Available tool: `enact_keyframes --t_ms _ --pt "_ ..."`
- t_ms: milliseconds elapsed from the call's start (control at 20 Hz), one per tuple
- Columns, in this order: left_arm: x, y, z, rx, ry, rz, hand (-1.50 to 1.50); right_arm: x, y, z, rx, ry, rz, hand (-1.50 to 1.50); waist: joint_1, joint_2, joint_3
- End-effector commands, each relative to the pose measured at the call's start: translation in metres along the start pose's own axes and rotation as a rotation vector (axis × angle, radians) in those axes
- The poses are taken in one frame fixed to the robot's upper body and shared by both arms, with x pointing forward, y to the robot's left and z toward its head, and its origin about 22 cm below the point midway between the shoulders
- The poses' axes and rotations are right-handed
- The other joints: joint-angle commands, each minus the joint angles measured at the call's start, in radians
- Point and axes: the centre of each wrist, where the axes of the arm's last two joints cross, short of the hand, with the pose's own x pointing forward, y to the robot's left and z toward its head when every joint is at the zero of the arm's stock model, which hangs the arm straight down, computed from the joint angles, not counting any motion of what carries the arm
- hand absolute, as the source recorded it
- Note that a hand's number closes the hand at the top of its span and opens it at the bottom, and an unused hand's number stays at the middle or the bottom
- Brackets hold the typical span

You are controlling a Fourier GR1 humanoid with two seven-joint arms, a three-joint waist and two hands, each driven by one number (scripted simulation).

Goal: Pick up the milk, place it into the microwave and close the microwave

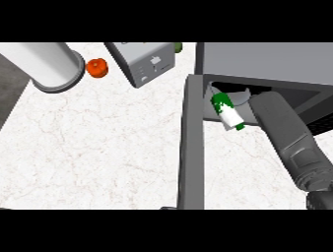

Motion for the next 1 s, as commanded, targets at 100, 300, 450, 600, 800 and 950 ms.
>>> enact_keyframes --t_ms 100,300,450,600,800,950 --pt "-0.005 -0.013 -0.008 -0.051 0.007 0.015 -1.5 -0.009 0.003 0.01 0.042 -0.024 -0.126 -1.5 -0.01 -0.003 0.001" --pt "-0.013 -0.021 -0.012 -0.05 0.005 0.044 -1.5 0.003 0.009 0.003 0.066 -0.042 -0.2 -1.5 -0.029 -0.014 -0.001" --pt "-0.015 -0.026 -0.002 -0.07 0.021 0.062 -1.5 -0.02 0.014 0.027 0.097 -0.05 -0.287 -1.5 -0.05 -0.027 -0.002" --pt "-0.005 -0.045 -0.012 -0.085 0.008 0.045 -1.5 -0.03 0.009 0.035 0.097 -0.055 -0.344 -1.5 -0.064 -0.032 -0.002" --pt "-0.013 -0.053 -0.029 -0.125 0.008 0.045 -1.5 -0.032 0.014 0.041 0.133 -0.044 -0.385 -1.5 -0.087 -0.041 -0.003" --pt "0.01 -0.072 -0.032 -0.147 0.032 0.031 -1.5 -0.039 0.032 0.066 0.179 -0.035 -0.425 -1.5 -0.113 -0.052 -0.004"
